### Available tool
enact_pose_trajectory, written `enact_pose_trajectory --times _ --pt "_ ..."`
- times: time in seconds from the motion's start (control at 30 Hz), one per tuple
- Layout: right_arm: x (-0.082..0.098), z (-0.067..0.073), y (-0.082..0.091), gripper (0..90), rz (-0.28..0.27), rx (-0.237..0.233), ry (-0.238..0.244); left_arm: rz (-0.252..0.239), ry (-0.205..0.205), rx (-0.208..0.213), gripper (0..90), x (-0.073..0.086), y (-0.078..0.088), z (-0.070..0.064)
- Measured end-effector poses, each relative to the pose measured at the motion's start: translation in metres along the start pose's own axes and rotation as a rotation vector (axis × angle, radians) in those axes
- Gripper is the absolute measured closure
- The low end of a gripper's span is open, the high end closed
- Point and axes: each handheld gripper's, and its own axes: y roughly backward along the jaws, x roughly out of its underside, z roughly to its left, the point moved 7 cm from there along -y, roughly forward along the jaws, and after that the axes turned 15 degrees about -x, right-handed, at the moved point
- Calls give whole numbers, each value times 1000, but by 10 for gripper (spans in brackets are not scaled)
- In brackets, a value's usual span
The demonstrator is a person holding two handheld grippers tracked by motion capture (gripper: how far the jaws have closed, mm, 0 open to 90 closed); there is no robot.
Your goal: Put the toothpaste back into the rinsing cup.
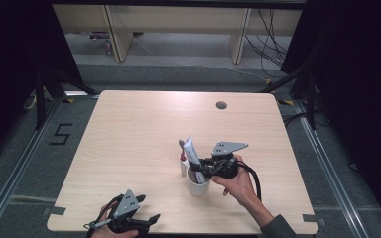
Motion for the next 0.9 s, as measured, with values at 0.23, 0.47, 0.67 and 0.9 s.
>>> enact_pose_trajectory --times 0.23,0.47,0.67,0.9 --pt "2 4 0 739 22 10 5 8 -16 4 207 1 0 1" --pt "1 2 2 726 14 21 -1 -1 -2 4 207 0 0 0" --pt "-1 4 5 692 -20 7 -21 1 -3 3 207 0 0 0" --pt "-4 4 14 610 -39 6 -23 2 -3 1 207 0 0 0"
